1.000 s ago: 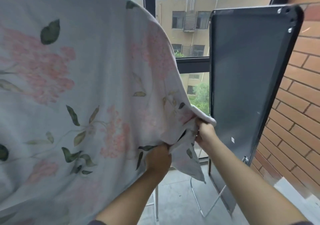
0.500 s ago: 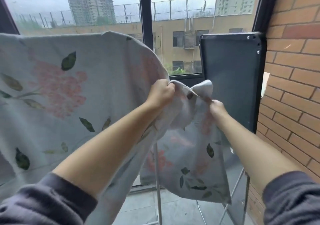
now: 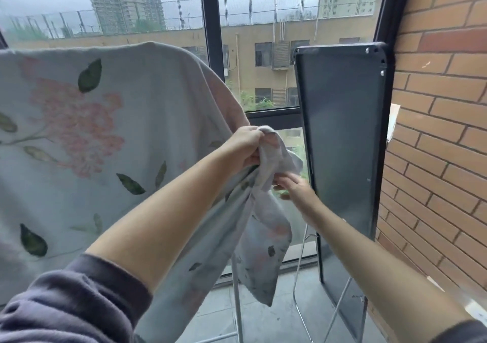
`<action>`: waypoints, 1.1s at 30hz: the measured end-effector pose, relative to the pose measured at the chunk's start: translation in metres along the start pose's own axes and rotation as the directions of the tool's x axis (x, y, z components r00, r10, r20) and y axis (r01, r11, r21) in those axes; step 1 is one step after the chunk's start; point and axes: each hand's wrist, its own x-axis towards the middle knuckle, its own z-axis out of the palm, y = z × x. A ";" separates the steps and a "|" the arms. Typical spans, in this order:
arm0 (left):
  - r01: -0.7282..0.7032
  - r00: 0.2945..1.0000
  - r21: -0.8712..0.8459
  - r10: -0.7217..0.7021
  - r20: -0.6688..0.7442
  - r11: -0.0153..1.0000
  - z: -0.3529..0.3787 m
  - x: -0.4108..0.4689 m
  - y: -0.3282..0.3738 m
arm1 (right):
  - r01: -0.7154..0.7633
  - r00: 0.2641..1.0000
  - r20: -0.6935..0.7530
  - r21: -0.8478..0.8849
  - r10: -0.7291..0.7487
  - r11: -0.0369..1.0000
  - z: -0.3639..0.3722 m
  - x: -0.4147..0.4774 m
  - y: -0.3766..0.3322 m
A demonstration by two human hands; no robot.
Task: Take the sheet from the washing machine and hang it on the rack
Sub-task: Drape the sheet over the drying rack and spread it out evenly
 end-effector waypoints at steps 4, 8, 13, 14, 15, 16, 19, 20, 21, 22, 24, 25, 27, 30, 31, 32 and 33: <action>-0.042 0.999 -0.056 0.043 0.016 0.998 -0.006 0.003 0.013 | -0.138 0.927 0.375 0.359 -0.007 0.923 0.025 -0.013 -0.012; -0.023 0.989 0.018 0.020 0.148 1.000 -0.012 -0.002 0.016 | -0.117 0.982 0.183 0.427 0.041 0.897 0.034 -0.006 -0.033; -0.394 0.759 0.817 0.650 0.032 0.420 -0.053 -0.010 0.033 | -0.223 0.971 0.008 0.375 0.238 0.900 0.001 0.016 -0.069; -0.325 0.642 0.923 0.765 0.055 0.207 -0.068 -0.011 0.041 | -0.229 0.967 -0.019 0.354 0.252 0.907 -0.007 0.018 -0.081; -0.233 0.567 0.970 0.820 0.080 0.066 -0.084 -0.009 0.048 | -0.221 0.967 -0.046 0.333 0.250 0.917 -0.015 0.021 -0.094; -0.147 0.531 0.989 0.843 0.085 -0.007 -0.101 -0.006 0.055 | -0.203 0.970 -0.069 0.309 0.235 0.929 -0.023 0.024 -0.109; -0.029 0.536 1.000 0.844 0.015 0.001 -0.145 -0.002 0.075 | -0.136 0.982 -0.090 0.255 0.164 0.957 -0.043 0.036 -0.157; -0.031 0.535 0.999 0.845 -0.014 0.036 -0.155 -0.002 0.078 | -0.109 0.985 -0.102 0.248 0.138 0.963 -0.048 0.041 -0.170; -0.048 0.516 0.997 0.856 -0.025 0.058 -0.164 -0.003 0.081 | -0.078 0.988 -0.108 0.244 0.107 0.967 -0.050 0.045 -0.184; -0.066 0.491 0.996 0.871 -0.021 0.062 -0.172 -0.006 0.084 | -0.046 0.990 -0.117 0.234 0.075 0.971 -0.051 0.048 -0.199; -0.097 0.441 0.994 0.898 -0.011 0.060 -0.181 -0.008 0.087 | 0.013 0.991 -0.129 0.219 0.016 0.976 -0.049 0.052 -0.220; -0.121 0.438 0.990 0.899 -0.012 0.072 -0.183 -0.008 0.090 | 0.039 0.991 -0.134 0.212 -0.010 0.977 -0.048 0.055 -0.227; -0.130 0.448 0.986 0.893 -0.036 0.104 -0.184 -0.007 0.100 | 0.072 0.988 -0.144 0.179 -0.047 0.981 -0.044 0.060 -0.238; -0.053 0.485 0.995 0.873 -0.045 0.081 -0.179 -0.001 0.114 | 0.104 0.985 -0.150 0.168 -0.079 0.980 -0.037 0.066 -0.247; -0.040 0.482 0.997 0.875 -0.045 0.073 -0.178 0.001 0.119 | 0.120 0.984 -0.155 0.175 -0.093 0.977 -0.035 0.067 -0.251; -0.033 0.474 0.997 0.879 -0.052 0.077 -0.177 0.002 0.126 | 0.133 0.981 -0.162 0.184 -0.103 0.974 -0.034 0.070 -0.256; -0.023 0.461 0.995 0.884 -0.073 0.095 -0.178 0.005 0.134 | 0.150 0.978 -0.175 0.186 -0.117 0.971 -0.034 0.073 -0.262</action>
